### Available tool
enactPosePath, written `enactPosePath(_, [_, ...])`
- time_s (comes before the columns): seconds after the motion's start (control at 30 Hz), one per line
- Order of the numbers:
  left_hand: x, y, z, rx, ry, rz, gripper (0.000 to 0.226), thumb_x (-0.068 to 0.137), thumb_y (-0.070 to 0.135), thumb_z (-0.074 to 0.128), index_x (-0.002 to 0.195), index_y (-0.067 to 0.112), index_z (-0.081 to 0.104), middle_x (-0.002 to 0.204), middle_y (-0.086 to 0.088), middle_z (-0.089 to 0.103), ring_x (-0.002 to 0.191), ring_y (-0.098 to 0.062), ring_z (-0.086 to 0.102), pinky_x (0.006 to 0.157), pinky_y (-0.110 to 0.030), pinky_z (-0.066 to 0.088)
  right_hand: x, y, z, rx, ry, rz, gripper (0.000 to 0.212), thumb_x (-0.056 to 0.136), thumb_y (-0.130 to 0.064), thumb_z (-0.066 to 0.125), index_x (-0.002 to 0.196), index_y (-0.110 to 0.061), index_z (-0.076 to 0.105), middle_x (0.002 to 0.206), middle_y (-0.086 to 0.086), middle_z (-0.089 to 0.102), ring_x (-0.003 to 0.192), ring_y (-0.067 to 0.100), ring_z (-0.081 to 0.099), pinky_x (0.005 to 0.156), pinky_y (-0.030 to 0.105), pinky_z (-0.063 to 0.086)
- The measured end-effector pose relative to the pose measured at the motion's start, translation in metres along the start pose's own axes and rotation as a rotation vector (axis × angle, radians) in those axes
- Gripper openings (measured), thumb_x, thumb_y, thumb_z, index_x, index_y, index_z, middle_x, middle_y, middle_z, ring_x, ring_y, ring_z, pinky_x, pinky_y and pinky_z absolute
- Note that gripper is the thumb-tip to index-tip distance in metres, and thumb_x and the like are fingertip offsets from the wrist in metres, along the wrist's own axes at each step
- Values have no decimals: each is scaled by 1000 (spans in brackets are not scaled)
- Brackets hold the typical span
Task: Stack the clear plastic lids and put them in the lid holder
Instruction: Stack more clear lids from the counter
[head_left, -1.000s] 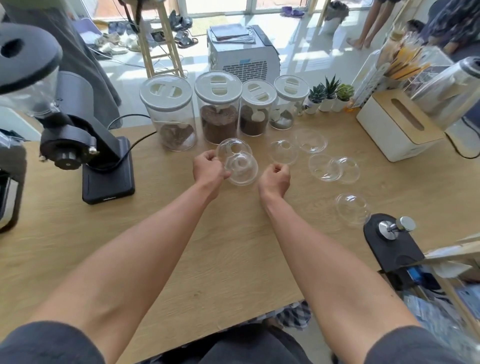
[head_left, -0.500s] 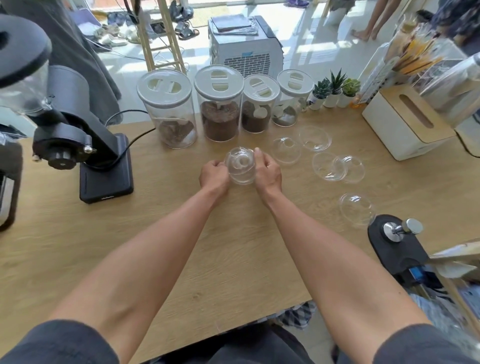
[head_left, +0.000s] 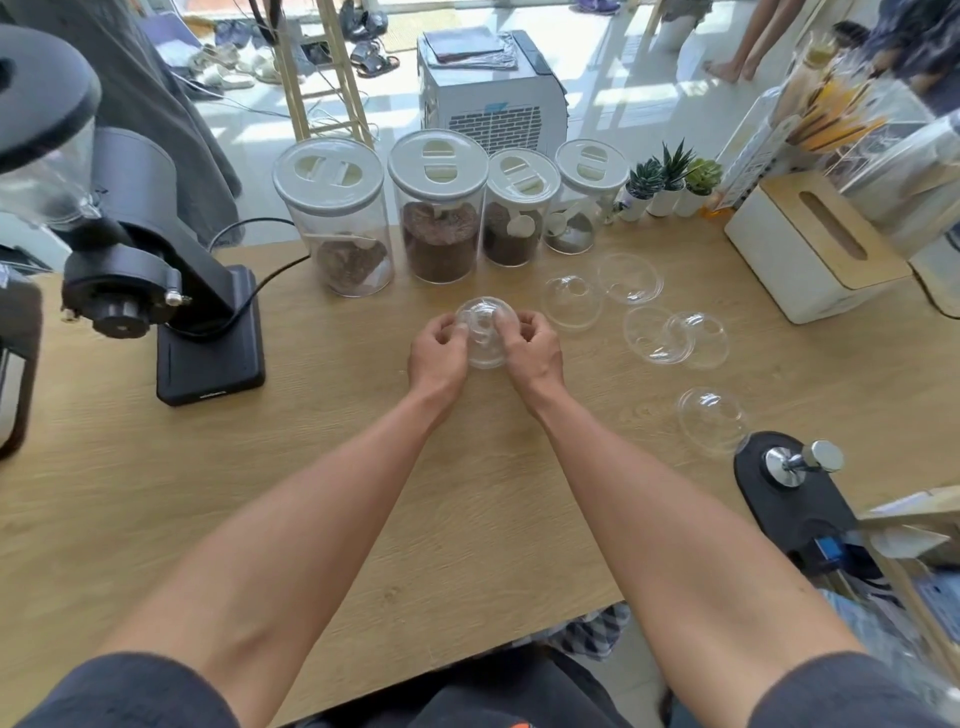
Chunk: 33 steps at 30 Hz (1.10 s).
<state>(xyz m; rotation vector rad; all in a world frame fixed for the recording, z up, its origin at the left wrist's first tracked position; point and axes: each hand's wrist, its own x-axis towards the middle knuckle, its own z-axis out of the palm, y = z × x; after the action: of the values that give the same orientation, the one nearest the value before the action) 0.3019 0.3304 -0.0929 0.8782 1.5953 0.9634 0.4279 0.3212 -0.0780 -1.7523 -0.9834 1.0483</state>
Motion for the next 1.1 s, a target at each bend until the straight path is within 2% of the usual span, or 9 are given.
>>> enactPosePath(0.13, [-8, 6, 3, 77, 24, 68, 46, 96, 45, 62, 135, 20, 65, 125, -2, 73, 113, -19, 69, 104, -42, 54, 3, -1, -1, -78, -4, 7, 37, 98, -57, 59, 115, -25, 67, 101, -7, 72, 99, 16, 70, 94, 42, 59])
enactPosePath(0.2, [-6, 12, 5, 99, 34, 60, 46, 99, 46, 60, 135, 18, 65, 126, -3, 72, 114, -20, 68, 105, -42, 53, 5, -5, 1, -115, 0, 28, 51, 95, -65, 55, 117, -22, 71, 106, -4, 75, 102, 18, 71, 96, 43, 58])
enactPosePath(0.37, [2, 12, 6, 200, 53, 32, 72, 85, 73, 50, 132, 21, 66, 125, -1, 73, 115, -22, 68, 103, -44, 53, 6, -7, -1, -181, 8, 44, 62, 97, -70, 49, 112, -14, 73, 110, 6, 77, 104, 25, 69, 88, 39, 54])
enactPosePath(0.43, [1, 12, 5, 217, 36, 43, 65, 92, 67, 51, 132, 18, 67, 124, -2, 74, 115, -22, 68, 104, -42, 53, 5, -6, -1, -165, -1, 39, 58, 100, -65, 49, 112, -13, 73, 110, 7, 76, 103, 25, 69, 86, 37, 52])
enactPosePath(0.63, [-5, 4, 3, 219, 1, 118, 47, 103, 50, 51, 131, 17, 69, 123, -1, 75, 113, -19, 67, 101, -36, 52, 4, 0, -2, -129, -52, -27, 51, 98, -62, 51, 117, -20, 73, 115, 2, 76, 111, 22, 69, 102, 44, 54])
enactPosePath(0.8, [0, 8, 7, 20, 10, 49, 23, 102, 28, 57, 107, 15, 76, 101, 1, 77, 92, -16, 67, 79, -27, 49, 9, -2, -1, 54, -44, 97, 23, 99, -43, 63, 97, -22, 69, 101, 1, 77, 104, 25, 73, 95, 43, 58])
enactPosePath(0.87, [-4, 9, 5, -85, -1, 14, 19, 103, 16, 56, 111, 16, 73, 106, 3, 74, 95, -15, 66, 82, -27, 52, 8, 0, 3, 142, -16, 113, 24, 97, -39, 63, 98, -18, 74, 102, 6, 80, 106, 30, 74, 96, 47, 59])
enactPosePath(0.97, [-3, 4, 2, -209, 12, -12, 28, 100, 9, 57, 123, 9, 72, 118, -6, 76, 111, -28, 72, 100, -42, 58, 10, 8, 6, 194, -2, 114, 30, 97, -35, 57, 106, -14, 77, 106, 8, 80, 106, 30, 74, 98, 51, 59])
enactPosePath(1.1, [-4, -2, -3, -298, 50, -65, 26, 96, 5, 60, 117, 11, 74, 113, -11, 78, 107, -30, 74, 94, -42, 60, 4, 8, 6, 223, 23, 103, 37, 95, -31, 58, 119, -8, 74, 112, 9, 79, 110, 28, 74, 99, 48, 61])
